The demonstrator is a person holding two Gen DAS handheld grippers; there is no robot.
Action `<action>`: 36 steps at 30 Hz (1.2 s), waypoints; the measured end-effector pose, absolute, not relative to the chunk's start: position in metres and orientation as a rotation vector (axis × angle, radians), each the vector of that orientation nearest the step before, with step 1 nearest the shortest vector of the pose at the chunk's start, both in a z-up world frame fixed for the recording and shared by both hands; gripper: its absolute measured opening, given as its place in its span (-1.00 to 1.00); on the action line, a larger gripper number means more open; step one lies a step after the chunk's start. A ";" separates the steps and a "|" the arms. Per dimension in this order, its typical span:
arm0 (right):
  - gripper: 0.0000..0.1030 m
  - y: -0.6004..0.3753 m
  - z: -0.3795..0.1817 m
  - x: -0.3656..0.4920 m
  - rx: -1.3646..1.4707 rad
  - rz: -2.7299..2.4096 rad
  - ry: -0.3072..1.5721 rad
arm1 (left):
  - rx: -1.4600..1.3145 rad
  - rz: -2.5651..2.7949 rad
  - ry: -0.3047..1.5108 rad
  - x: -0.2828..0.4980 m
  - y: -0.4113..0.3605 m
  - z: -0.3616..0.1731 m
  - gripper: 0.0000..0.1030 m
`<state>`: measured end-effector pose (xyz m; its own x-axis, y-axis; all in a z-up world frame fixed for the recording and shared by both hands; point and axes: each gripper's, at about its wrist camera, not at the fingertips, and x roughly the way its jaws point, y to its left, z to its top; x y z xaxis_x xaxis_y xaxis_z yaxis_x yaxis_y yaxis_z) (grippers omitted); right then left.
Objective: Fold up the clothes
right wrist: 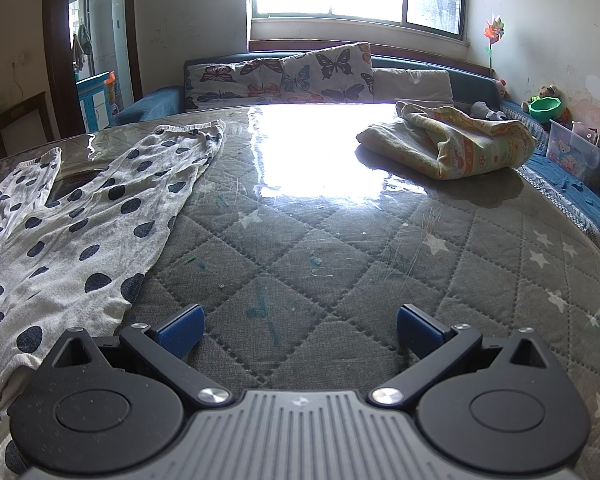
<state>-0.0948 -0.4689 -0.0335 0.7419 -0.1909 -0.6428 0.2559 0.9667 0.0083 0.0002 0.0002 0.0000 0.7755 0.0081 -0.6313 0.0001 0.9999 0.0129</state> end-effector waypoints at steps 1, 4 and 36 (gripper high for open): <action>1.00 -0.469 -0.033 -0.095 0.098 -0.245 0.693 | 0.013 0.004 0.683 0.000 0.000 0.000 1.00; 1.00 -0.471 -0.033 -0.096 0.100 -0.245 0.693 | 0.013 0.004 0.683 0.001 0.001 0.000 1.00; 1.00 -0.469 -0.033 -0.094 0.082 -0.251 0.702 | 0.123 -0.236 0.645 -0.055 -0.069 0.044 1.00</action>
